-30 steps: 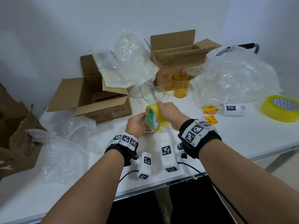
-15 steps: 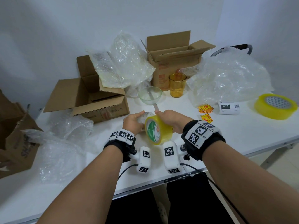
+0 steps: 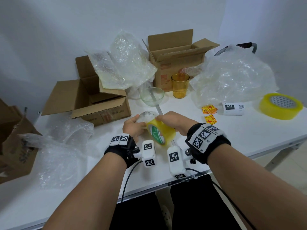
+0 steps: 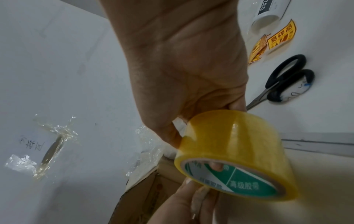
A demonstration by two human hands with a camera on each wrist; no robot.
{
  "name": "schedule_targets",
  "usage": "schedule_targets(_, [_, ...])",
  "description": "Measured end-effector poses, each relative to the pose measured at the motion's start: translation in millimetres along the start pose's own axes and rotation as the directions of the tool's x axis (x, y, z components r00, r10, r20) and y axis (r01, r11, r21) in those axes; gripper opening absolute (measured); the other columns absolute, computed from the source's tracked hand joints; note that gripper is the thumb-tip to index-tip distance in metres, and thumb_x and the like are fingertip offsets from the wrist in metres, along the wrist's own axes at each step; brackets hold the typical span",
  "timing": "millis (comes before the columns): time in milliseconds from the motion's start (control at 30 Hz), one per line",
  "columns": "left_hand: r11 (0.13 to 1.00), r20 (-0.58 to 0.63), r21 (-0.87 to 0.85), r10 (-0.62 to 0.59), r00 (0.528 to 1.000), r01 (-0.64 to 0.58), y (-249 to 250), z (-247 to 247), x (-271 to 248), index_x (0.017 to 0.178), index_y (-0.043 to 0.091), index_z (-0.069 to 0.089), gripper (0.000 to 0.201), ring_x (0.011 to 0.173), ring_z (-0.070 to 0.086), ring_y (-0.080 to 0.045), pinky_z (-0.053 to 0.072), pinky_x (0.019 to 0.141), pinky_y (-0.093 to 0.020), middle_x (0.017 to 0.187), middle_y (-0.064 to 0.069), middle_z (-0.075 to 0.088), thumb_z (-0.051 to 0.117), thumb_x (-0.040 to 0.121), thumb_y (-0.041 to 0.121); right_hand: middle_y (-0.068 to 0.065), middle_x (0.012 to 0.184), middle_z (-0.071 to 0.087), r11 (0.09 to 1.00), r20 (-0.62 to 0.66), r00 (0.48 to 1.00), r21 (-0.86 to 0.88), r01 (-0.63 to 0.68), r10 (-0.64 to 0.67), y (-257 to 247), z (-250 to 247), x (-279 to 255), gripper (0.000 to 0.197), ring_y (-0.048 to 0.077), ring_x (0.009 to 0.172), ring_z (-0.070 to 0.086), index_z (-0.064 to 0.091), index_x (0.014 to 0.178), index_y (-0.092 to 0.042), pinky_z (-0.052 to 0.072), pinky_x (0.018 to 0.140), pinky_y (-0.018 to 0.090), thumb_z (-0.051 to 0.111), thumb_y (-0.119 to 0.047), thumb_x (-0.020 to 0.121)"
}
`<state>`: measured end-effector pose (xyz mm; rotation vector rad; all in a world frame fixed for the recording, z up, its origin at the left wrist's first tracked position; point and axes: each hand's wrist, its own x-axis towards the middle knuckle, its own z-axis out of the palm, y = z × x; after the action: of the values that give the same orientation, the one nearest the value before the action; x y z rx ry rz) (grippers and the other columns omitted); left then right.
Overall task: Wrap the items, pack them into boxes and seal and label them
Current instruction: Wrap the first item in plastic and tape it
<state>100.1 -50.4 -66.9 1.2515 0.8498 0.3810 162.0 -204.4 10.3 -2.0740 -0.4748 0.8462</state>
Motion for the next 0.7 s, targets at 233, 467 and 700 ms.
schedule_targets(233, [0.99, -0.054, -0.132, 0.046, 0.998, -0.053, 18.3, 5.1, -12.6, 0.146, 0.007, 0.041, 0.067, 0.103, 0.063, -0.029, 0.056, 0.065, -0.025, 0.138, -0.017, 0.054, 0.06, 0.086, -0.015, 0.013, 0.125, 0.057, 0.99, -0.038, 0.997, -0.121, 0.066, -0.071, -0.8, 0.6, 1.3, 0.046, 0.029, 0.115, 0.053, 0.056, 0.125, -0.002, 0.043, 0.093, 0.035, 0.046, -0.038, 0.097])
schedule_targets(467, [0.964, -0.006, -0.26, -0.049, 0.999, 0.046, 23.9, 3.1, -19.4, 0.143, 0.004, 0.044, 0.057, 0.092, 0.065, -0.028, 0.057, 0.052, -0.021, 0.137, -0.025, 0.052, 0.058, 0.09, -0.013, 0.012, 0.116, 0.061, 0.99, -0.025, 0.998, -0.129, 0.052, -0.055, 2.1, -1.6, 4.3, 0.043, 0.029, 0.107, 0.057, 0.058, 0.12, -0.002, 0.044, 0.088, 0.034, 0.049, -0.036, 0.096])
schedule_targets(700, [0.923, 0.163, -0.348, -0.116, 0.98, 0.167, 39.6, 2.4, -33.1, 0.12, 0.005, 0.05, 0.03, 0.086, 0.063, -0.025, 0.06, 0.064, -0.028, 0.106, -0.013, 0.057, 0.04, 0.094, -0.008, 0.007, 0.104, 0.052, 0.998, -0.028, 0.998, -0.041, 0.057, -0.058, 1.5, -2.6, 7.3, 0.03, 0.022, 0.093, 0.049, 0.055, 0.112, -0.007, 0.039, 0.076, 0.03, 0.05, -0.03, 0.094])
